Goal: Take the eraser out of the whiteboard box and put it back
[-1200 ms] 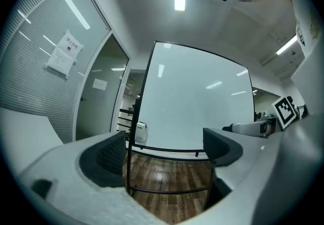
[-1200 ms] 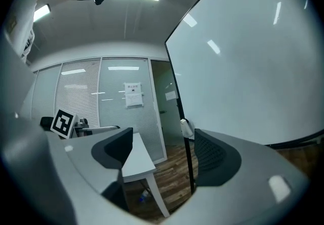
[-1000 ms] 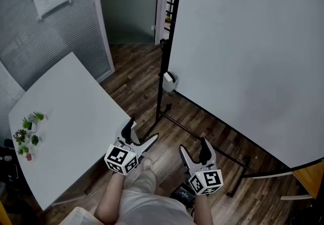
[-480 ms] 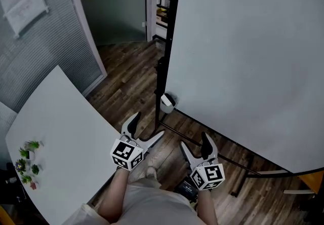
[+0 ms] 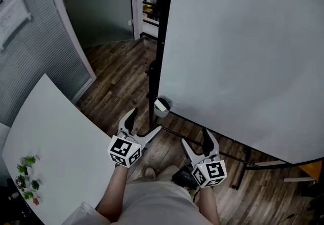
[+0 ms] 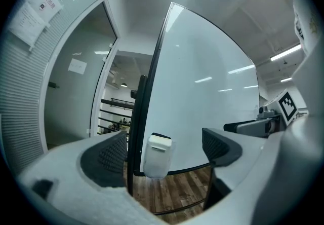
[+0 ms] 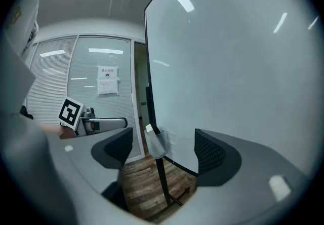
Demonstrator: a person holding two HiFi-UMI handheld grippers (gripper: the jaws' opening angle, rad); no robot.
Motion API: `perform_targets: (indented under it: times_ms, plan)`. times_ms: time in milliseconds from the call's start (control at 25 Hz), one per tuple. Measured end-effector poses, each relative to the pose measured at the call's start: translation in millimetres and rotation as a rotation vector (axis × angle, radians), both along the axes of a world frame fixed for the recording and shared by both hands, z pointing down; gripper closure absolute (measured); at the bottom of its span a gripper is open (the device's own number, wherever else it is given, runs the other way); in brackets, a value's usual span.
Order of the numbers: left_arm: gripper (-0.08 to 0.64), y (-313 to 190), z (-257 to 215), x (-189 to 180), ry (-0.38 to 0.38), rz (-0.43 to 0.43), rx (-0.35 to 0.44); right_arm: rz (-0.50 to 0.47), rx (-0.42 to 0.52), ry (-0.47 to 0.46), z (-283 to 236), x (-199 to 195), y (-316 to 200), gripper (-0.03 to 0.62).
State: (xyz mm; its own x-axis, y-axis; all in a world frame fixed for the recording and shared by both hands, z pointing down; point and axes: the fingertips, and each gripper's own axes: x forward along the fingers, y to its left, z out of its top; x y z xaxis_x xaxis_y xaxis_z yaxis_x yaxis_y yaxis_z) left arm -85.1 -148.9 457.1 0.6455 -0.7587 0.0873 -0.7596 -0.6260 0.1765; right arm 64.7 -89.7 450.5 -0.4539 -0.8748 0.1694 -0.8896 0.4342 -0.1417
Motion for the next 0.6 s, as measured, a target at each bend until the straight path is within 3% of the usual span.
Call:
perform_targets:
  times_ms: [600]
  plan:
    - [0.127, -29, -3, 19, -0.028, 0.033, 0.023, -0.026, -0.008, -0.04, 6, -2, -26, 0.216]
